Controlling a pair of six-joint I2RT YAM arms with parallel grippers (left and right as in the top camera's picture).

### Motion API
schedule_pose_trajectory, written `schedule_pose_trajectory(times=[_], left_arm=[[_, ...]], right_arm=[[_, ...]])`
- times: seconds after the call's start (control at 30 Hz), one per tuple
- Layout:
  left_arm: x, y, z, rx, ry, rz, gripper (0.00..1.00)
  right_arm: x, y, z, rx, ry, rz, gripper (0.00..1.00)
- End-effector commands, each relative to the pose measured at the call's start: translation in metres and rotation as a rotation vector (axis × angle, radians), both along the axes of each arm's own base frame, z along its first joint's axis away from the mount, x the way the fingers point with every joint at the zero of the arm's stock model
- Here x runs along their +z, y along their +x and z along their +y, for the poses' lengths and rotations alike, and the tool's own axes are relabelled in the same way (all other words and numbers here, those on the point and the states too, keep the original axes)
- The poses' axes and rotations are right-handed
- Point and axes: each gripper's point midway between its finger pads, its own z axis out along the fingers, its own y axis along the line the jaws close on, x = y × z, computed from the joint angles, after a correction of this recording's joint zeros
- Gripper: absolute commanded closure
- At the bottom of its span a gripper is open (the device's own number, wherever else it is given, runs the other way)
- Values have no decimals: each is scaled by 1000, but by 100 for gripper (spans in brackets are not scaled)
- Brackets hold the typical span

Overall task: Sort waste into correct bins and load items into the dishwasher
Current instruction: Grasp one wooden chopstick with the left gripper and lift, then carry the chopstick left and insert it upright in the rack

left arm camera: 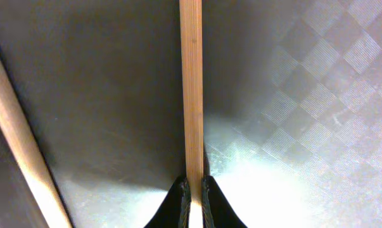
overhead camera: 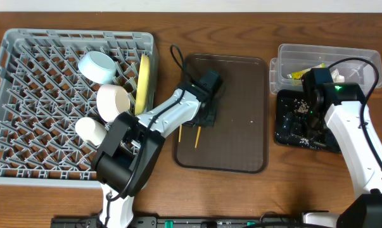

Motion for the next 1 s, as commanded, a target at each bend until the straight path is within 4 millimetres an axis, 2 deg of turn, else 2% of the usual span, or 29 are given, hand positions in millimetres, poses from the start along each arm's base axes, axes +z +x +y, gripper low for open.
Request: schedule_pose_trajectory(times=[0.0,0.07,0.2,0.43,0.77,0.87,0.97], left_arm=[[-6,-10,5,-9,20,29,94],[6,-9,4,-15,12,16,94],[42,-9,4,-25,-17,-29,94],[111,-34,24,-65,-39,-78,94],[194,-52,76,-29,-96,-225,94],[209,-54,99,8,-92,-261,94],[214,-55,128,74,-71,-264,94]], right_arm=[[2,2,-1,4,1,-6,1],[2,2,-2,4,-3,-6,1],[2,3,-2,4,-2,-9,1],[2,3,-2,4,-3,-10,1],[2,3,-2,4,-2,-9,1],[2,3,-2,4,-2,-9,1],[2,3,-1,4,-2,-10,1]])
